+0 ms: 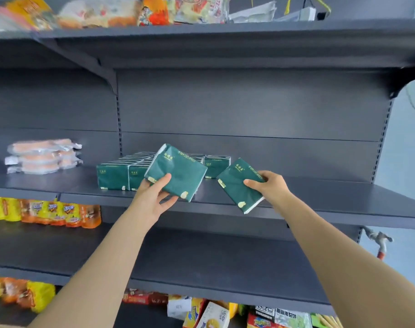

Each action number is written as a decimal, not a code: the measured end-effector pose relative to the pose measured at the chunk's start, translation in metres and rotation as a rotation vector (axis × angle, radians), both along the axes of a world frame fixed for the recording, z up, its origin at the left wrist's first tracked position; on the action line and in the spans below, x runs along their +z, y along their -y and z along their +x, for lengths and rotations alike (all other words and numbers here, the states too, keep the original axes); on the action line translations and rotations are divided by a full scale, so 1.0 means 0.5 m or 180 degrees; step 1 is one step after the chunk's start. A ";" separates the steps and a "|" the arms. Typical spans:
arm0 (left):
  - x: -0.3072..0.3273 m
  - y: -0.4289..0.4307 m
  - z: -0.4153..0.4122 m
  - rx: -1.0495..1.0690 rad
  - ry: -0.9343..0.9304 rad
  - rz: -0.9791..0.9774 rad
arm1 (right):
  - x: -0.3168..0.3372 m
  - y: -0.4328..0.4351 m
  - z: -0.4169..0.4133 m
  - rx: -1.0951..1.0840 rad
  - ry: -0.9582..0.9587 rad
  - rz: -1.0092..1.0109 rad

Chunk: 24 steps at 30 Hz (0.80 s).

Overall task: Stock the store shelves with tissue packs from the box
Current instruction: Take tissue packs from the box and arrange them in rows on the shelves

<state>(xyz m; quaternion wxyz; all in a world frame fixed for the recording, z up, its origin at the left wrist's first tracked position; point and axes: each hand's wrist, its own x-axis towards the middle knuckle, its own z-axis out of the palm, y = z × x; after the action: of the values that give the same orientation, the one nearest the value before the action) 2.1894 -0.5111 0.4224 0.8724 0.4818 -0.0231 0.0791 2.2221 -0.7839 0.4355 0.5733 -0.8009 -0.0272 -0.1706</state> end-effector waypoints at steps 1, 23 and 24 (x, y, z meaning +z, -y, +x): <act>0.010 -0.010 0.017 -0.0016 0.0070 0.0039 | 0.008 -0.009 0.014 -0.0011 0.0012 -0.0060; 0.132 -0.081 0.403 -0.0157 0.0321 0.0424 | 0.034 -0.092 0.461 -0.0758 0.0020 -0.2154; 0.129 -0.080 0.415 -0.0152 0.0317 0.0441 | 0.029 -0.093 0.481 -0.0766 0.0077 -0.2418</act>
<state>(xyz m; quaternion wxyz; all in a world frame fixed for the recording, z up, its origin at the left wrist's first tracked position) 2.3968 -0.4710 0.4866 0.8364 0.5358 -0.0833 0.0804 2.4626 -0.7373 0.4501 0.2119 -0.9513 -0.0011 -0.2237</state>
